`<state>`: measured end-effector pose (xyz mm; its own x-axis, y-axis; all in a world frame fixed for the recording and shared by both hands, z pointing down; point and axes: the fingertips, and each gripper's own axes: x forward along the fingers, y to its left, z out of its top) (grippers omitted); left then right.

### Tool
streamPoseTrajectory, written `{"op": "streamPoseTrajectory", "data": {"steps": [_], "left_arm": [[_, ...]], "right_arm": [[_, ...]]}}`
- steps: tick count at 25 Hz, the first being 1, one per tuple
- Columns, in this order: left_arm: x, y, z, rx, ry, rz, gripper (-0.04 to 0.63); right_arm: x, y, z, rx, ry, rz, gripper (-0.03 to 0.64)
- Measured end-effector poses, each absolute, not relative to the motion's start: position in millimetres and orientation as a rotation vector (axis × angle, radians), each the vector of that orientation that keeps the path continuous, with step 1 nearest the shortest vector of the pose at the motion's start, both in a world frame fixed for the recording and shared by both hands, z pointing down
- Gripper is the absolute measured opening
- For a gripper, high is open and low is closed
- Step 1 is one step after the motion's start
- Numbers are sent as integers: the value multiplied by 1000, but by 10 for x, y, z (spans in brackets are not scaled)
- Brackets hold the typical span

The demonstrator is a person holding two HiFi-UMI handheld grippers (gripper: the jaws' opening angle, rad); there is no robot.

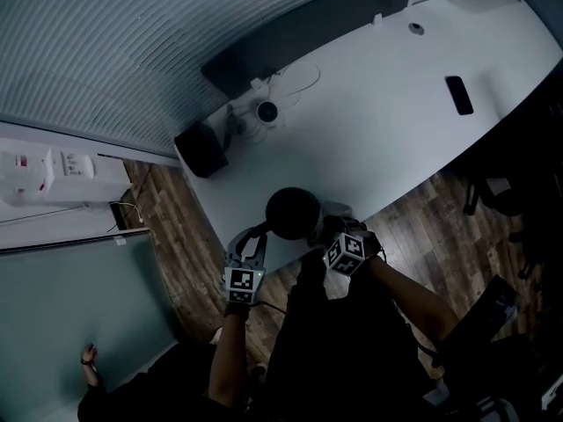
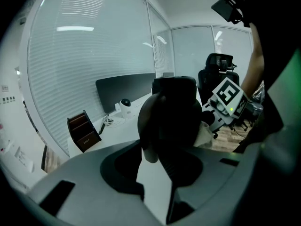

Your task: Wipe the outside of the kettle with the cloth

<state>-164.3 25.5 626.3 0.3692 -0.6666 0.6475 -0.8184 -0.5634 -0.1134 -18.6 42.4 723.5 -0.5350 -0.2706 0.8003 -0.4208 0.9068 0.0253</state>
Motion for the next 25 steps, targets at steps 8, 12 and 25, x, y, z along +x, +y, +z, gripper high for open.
{"op": "streamPoseTrajectory", "data": {"steps": [8, 12, 25], "left_arm": [[-1700, 180, 6260, 2464, -1262, 1050, 106], [-1740, 107, 6317, 2522, -1179, 1104, 106], [-1777, -104, 6316, 2604, -979, 1245, 109]], "right_arm": [[-187, 278, 6246, 486, -2354, -14, 78], [-242, 277, 6051, 377, -2347, -186, 78], [-208, 255, 7104, 261, -2194, -88, 78]]}}
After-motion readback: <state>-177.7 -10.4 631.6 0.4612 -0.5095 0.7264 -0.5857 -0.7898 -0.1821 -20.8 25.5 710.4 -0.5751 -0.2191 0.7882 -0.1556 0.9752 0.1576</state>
